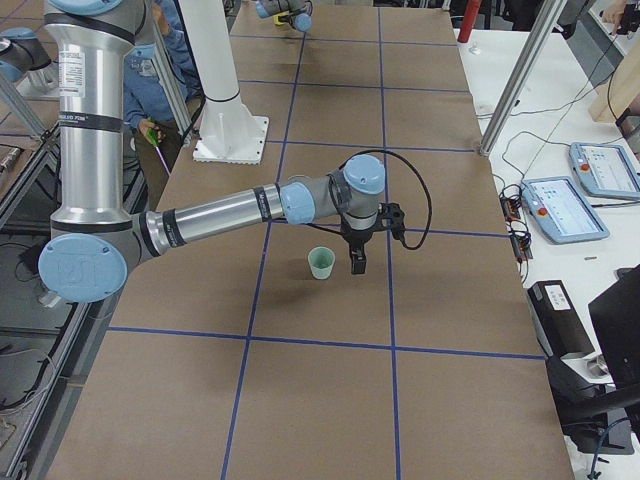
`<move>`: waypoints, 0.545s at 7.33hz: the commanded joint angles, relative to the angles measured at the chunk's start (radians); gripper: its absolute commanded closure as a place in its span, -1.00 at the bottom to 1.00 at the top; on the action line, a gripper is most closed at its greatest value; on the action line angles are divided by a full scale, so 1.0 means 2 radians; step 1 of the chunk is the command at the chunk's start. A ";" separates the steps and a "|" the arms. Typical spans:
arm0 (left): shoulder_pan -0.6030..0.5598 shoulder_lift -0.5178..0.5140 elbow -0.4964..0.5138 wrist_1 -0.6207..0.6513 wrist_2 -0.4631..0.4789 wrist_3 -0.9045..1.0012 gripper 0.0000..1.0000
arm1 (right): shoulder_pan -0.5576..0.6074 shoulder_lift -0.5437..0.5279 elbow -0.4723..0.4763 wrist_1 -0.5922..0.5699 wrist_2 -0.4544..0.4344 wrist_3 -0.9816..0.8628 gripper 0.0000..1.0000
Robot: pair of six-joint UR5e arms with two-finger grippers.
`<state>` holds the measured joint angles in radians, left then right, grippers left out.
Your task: Transfer and stack yellow cup on green cup
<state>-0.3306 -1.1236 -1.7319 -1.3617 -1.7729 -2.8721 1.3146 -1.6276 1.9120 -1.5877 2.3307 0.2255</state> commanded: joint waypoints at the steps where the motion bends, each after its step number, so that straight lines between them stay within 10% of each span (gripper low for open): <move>1: 0.019 0.000 0.021 -0.002 -0.019 -0.038 -0.98 | 0.000 0.001 0.001 0.001 0.002 0.001 -1.00; 4: 0.053 0.000 0.039 -0.026 -0.054 -0.064 -0.98 | -0.004 -0.001 0.010 -0.001 0.002 0.001 -1.00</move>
<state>-0.2454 -1.1231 -1.6750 -1.3922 -1.8531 -2.9809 1.3102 -1.6281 1.9280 -1.5889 2.3346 0.2270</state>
